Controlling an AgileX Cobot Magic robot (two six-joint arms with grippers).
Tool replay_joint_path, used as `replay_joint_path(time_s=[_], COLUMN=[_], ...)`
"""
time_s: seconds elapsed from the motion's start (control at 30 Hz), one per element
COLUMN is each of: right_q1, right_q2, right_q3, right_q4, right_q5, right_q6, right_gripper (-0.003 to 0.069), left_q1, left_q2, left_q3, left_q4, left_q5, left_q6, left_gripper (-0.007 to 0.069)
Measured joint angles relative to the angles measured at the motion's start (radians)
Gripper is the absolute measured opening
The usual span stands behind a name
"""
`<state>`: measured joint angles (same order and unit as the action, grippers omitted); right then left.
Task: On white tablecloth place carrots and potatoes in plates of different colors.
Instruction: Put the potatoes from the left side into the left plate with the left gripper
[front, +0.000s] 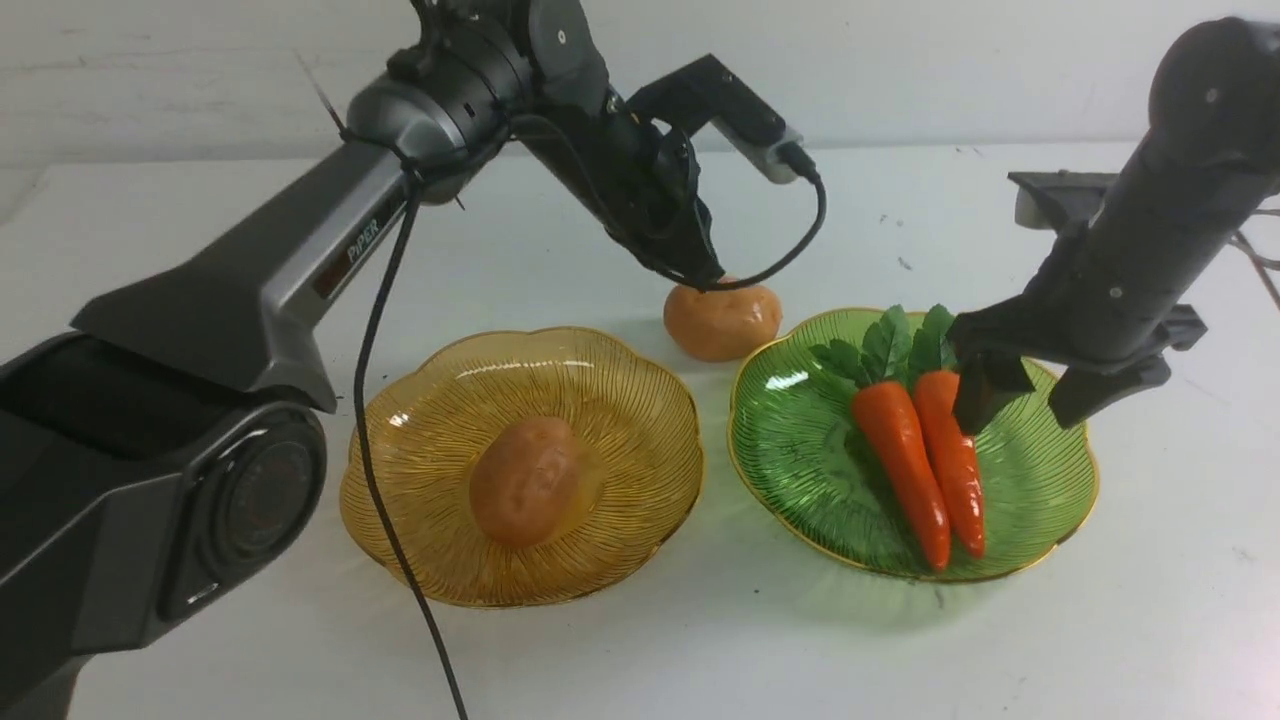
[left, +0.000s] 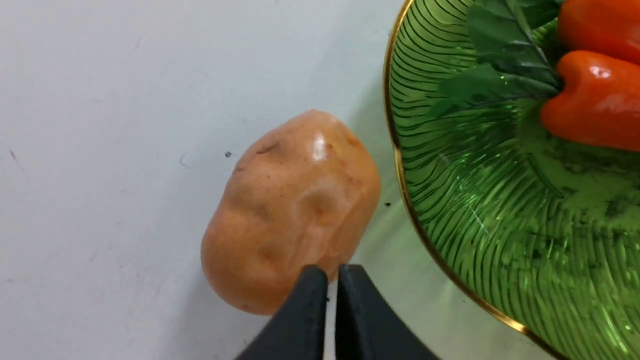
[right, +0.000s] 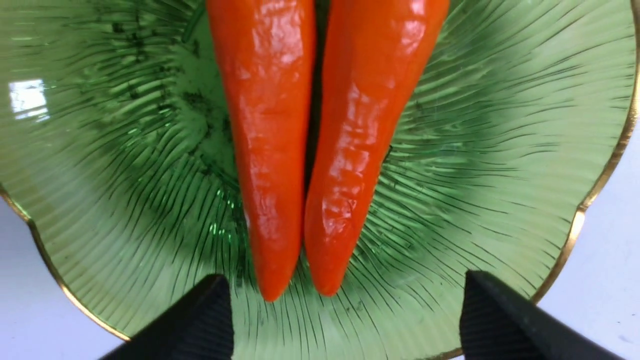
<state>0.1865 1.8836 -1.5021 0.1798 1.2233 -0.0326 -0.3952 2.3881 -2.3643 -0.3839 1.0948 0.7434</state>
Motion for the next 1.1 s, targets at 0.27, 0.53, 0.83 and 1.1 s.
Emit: replay_joint_path(time_s=[0.27,0.53,0.83,1.1], right_q1=[0.000,0.000,0.000,0.000], right_q2=[-0.042,-0.042,-0.042,-0.042], right_q3=[0.000,0.000,0.000,0.000], right_q4=[0.019,0.038,0.051,0.061], right_q5=[0.002,0.004,0.005,0.005], right_q6=[-0.015,-0.026,-0.033,-0.033], right_gripper=[0.0554,0.0554,0.0554,0.0554], left_q1=[0.000,-0.001,-0.001,-0.001], left_q2=[0.058,0.126,0.161,0.186], left_q3=[-0.010,-0.010,-0.010,-0.010], left_q4=[-0.015,0.018,0.022,0.023], left_q5=[-0.062,-0.163,-0.221,-0.221], left_q6=[0.241,0.349,0.351,0.358], left_gripper=[0.0319,0.0676,0.0668,0.0617])
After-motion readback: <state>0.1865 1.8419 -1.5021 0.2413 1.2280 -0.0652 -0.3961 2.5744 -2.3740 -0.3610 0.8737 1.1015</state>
